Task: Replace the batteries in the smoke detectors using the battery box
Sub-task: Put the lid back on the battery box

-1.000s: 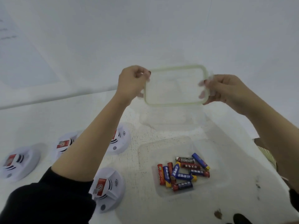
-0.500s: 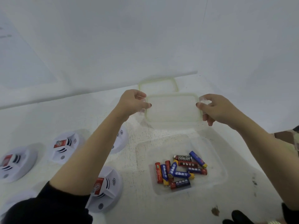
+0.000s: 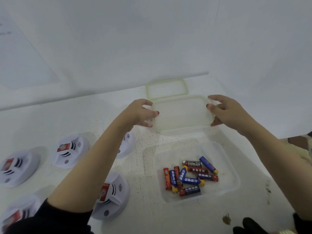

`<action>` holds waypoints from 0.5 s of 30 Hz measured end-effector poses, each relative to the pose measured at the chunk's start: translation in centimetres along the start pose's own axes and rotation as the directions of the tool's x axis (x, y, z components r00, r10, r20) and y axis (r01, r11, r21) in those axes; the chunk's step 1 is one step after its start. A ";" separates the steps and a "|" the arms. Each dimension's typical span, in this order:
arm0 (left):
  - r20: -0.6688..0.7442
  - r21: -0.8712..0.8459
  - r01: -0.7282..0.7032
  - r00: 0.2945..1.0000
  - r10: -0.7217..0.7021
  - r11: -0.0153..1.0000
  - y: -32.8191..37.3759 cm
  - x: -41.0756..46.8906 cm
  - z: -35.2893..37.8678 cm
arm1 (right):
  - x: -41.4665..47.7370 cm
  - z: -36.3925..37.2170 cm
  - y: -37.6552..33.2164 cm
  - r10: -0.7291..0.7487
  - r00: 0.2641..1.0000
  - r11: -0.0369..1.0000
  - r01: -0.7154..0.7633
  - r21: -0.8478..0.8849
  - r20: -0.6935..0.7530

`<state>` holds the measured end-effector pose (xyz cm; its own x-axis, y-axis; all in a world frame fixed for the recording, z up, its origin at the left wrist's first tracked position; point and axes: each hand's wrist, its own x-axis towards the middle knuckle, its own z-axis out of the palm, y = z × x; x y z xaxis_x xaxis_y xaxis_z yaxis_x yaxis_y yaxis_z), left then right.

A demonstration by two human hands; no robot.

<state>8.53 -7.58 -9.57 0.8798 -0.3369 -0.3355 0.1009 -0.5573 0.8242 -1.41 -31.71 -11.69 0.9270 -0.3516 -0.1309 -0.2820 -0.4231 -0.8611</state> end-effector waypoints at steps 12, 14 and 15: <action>0.214 0.715 -0.568 0.733 0.645 0.408 -2.7 -0.8 3.9 | 0.0 1.3 0.4 -0.367 0.850 0.715 0.517 -0.470 0.377; 0.192 0.748 -0.557 0.702 0.686 0.361 -3.1 -0.8 4.2 | 0.1 1.6 0.8 -0.415 0.841 0.656 0.540 -0.527 0.347; 0.195 0.759 -0.553 0.697 0.690 0.344 -3.2 -0.7 4.3 | 0.1 1.7 0.9 -0.428 0.839 0.640 0.544 -0.544 0.335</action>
<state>5.54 -8.86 -13.93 0.5922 -0.7674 0.2456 -0.8043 -0.5812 0.1232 -1.18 -30.69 -13.36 0.9816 0.1662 0.0942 0.1891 -0.9156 -0.3548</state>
